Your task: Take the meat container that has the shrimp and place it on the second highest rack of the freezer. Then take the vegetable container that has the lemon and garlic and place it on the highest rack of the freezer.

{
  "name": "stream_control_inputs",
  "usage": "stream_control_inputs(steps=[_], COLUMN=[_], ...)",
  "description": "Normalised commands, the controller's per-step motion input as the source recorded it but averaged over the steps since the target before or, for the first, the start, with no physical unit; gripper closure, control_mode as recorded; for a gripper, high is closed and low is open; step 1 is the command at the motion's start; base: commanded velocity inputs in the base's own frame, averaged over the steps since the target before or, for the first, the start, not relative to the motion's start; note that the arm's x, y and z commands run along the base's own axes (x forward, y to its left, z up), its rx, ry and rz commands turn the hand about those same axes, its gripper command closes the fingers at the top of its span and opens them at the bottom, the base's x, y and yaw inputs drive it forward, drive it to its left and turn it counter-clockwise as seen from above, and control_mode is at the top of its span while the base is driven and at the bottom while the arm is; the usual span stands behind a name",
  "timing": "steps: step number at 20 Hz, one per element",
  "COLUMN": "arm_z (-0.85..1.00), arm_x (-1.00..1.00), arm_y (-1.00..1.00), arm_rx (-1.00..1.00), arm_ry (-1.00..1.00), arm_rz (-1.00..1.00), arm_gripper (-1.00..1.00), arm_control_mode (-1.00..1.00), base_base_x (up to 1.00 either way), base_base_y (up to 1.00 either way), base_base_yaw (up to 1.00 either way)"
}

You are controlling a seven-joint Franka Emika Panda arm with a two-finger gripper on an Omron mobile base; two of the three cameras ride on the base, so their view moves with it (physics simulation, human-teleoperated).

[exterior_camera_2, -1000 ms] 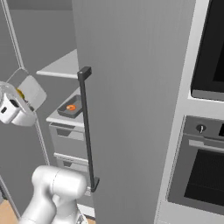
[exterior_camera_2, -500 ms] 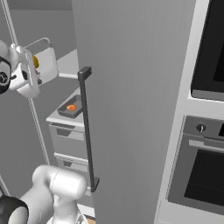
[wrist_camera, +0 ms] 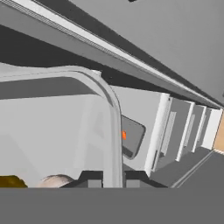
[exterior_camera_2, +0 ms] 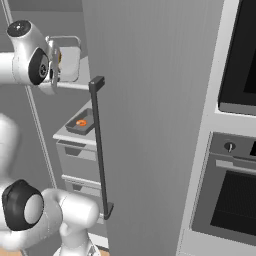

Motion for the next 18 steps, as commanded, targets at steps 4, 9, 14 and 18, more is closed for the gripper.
stream_control_inputs(steps=[4, 9, 14, 18], arm_z=[-0.03, -0.16, -0.26, -0.38], arm_x=[1.00, 0.89, 0.62, 0.42], arm_y=[0.45, 0.46, 0.38, 0.27], arm_rx=[0.05, 0.01, 0.06, 0.09], arm_ry=[0.04, 0.02, 0.00, 0.00], arm_rz=[-0.07, -0.10, -0.08, -0.07], arm_gripper=[1.00, 1.00, 1.00, 1.00], arm_control_mode=[-1.00, -1.00, -1.00, -1.00], base_base_x=[0.00, 0.00, 0.00, 0.00], base_base_y=[0.00, 0.00, 0.00, 0.00], base_base_yaw=[0.00, 0.00, 0.00, 0.00])
